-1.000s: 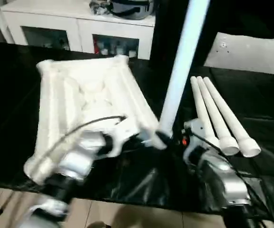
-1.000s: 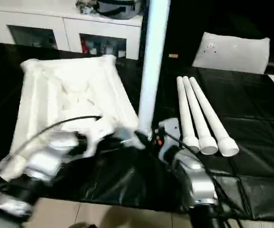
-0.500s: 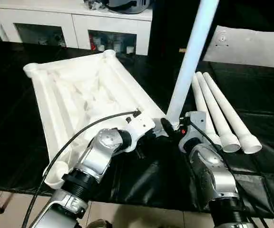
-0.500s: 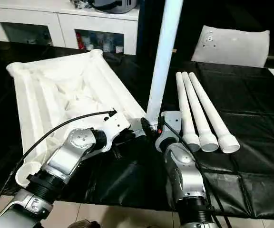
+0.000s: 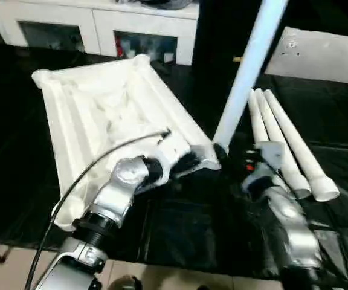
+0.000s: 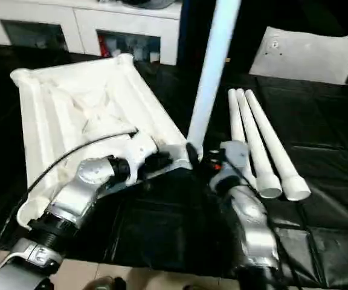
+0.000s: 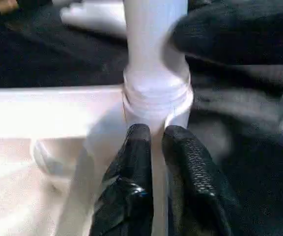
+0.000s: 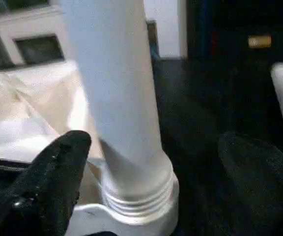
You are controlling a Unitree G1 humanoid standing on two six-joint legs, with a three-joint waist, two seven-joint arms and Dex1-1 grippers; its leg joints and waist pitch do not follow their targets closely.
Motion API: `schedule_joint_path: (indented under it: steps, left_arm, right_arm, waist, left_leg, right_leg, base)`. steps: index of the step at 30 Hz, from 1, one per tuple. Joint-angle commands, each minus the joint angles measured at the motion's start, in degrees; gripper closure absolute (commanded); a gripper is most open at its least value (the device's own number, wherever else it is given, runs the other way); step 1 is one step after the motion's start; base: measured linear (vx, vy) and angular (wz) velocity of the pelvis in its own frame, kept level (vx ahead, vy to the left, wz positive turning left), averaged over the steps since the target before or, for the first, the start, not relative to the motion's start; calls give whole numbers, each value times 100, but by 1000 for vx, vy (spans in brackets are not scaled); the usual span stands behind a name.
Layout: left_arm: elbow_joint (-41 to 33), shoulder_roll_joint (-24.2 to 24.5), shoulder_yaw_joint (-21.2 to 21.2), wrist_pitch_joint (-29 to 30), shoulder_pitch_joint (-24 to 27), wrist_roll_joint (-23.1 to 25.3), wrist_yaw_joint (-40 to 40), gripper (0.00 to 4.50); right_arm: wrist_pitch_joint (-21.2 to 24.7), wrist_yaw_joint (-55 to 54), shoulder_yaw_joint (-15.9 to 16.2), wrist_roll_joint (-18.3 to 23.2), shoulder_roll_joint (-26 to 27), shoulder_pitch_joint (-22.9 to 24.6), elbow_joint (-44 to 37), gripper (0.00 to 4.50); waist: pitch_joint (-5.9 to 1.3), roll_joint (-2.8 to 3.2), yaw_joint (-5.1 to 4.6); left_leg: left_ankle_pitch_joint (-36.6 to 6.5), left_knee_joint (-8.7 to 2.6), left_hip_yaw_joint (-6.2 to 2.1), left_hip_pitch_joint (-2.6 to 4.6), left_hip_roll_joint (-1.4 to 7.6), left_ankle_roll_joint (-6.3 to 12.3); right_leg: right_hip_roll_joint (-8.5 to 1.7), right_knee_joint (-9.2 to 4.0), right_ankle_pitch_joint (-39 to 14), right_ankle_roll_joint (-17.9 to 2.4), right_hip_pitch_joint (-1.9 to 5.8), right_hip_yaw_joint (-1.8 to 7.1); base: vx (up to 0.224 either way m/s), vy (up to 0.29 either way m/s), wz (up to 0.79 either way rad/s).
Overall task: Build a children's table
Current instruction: Rotate leg to tighten, then rotate table base
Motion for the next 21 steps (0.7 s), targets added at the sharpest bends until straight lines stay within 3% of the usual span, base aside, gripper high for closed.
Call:
schedule_joint_path:
  steps: [1, 2, 3, 5, 8, 10, 11, 14, 15, 17, 18, 21]
  left_arm:
    - [-192, -48, 106, -122, 108, -203, -40, 353]
    - [-387, -65, 298, -95, 195, -402, -24, 353]
    - [-630, -48, 548, -4, 287, -611, 9, 353]
    - [-933, 149, 881, 198, 382, -730, 157, 353]
    - [-1027, 522, 1022, 315, 427, -471, 352, 353]
    - [-1092, 905, 1198, 435, 464, -202, 576, 353]
    - [-1145, 1277, 1452, 640, 487, 12, 838, 383]
    - [-1211, 1821, 1793, 1022, 540, 365, 1155, 389]
    - [-1214, 1978, 1836, 1132, 568, 481, 1210, 389]
    - [-1221, 2265, 1856, 1269, 634, 635, 1272, 422]
    - [-1199, 2420, 1860, 1351, 669, 723, 1313, 429]
    - [-1077, 2681, 1756, 1481, 720, 886, 1427, 444]
  right_arm:
    - [11, 178, -25, 179, -60, 102, -326, 0]
    - [178, 328, 78, 225, -156, 228, -532, 0]
    - [380, 480, 222, 209, -282, 363, -723, 0]
    - [559, 623, 513, -11, -504, 526, -857, 0]
    - [699, 675, 733, -162, -604, 592, -885, 0]
    - [799, 654, 923, -365, -672, 589, -829, 0]
    - [927, 534, 1027, -529, -650, 518, -699, 0]
    - [1123, 344, 1127, -676, -569, 370, -485, 0]
    - [1202, 282, 1158, -709, -552, 318, -431, 0]
    - [1362, 156, 1237, -773, -549, 230, -347, 0]
    - [1473, 75, 1277, -816, -533, 163, -268, 0]
    - [1661, -2, 1382, -925, -478, 8, -80, 0]
  waist:
    - [-404, -18, 4]
    - [-387, 5, 2]
    - [-379, -28, 4]
    - [-355, 7, 0]
    - [-315, 8, -57]
    - [-307, 23, -104]
    - [-306, 39, -112]
    - [-315, 56, -184]
    - [-313, 77, -178]
    - [-320, 89, -181]
    - [-319, 96, -167]
    - [-337, 131, -116]
  left_leg:
    - [-686, -335, -152, 184, 389, 616]
    - [-947, -353, -152, 198, 396, 513]
    - [-1117, -359, -153, 203, 406, 424]
    - [-1364, -392, -167, 198, 411, 287]
    - [-1975, -433, -187, 219, 386, -21]
    - [-2215, -457, -227, 226, 386, -237]
    - [-2245, -462, -233, 224, 381, -279]
    - [-2359, -469, -257, 227, 360, -411]
    - [-2415, -457, -251, 267, 362, -435]
    - [-2386, -463, -262, 259, 369, -465]
    - [-2396, -464, -249, 286, 375, -475]
    - [-2318, -461, -237, 295, 373, -533]
  right_leg:
    - [-323, -237, -89, -1313, 227, 201]
    - [-330, -278, -374, -1301, 219, 207]
    - [-336, -292, -530, -1302, 238, 211]
    - [-325, -325, -879, -1248, 230, 207]
    - [-314, -433, -1842, -936, 170, 211]
    - [-303, -450, -2200, -727, 139, 212]
    - [-304, -450, -2232, -702, 137, 211]
    - [-289, -425, -2220, -696, 115, 206]
    - [-285, -438, -2187, -729, 78, 218]
    - [-280, -401, -1996, -801, 91, 222]
    - [-265, -390, -1868, -841, 59, 227]
    - [-256, -344, -1487, -910, 62, 236]
  base:
    - [0, 0, 0]
    - [0, 0, 0]
    - [0, 0, 0]
    - [0, 0, 0]
    - [0, 0, 0]
    - [0, 0, 0]
    - [0, 0, 0]
    - [0, 0, 0]
    - [0, 0, 0]
    - [0, 0, 0]
    - [0, 0, 0]
    - [0, 0, 0]
